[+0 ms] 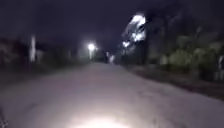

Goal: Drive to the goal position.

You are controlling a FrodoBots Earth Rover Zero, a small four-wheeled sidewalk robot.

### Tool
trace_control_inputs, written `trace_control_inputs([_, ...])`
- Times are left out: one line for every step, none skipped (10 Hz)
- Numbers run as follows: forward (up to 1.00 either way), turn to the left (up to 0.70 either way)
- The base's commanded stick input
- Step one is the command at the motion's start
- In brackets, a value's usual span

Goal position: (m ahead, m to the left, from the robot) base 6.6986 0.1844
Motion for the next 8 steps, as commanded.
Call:
trace_control_inputs([0.70,-0.17])
trace_control_inputs([0.70,-0.19])
trace_control_inputs([0.70,-0.22])
trace_control_inputs([0.70,-0.24])
trace_control_inputs([0.70,-0.26])
trace_control_inputs([0.70,-0.28])
trace_control_inputs([0.70,-0.30])
trace_control_inputs([0.70,-0.32])
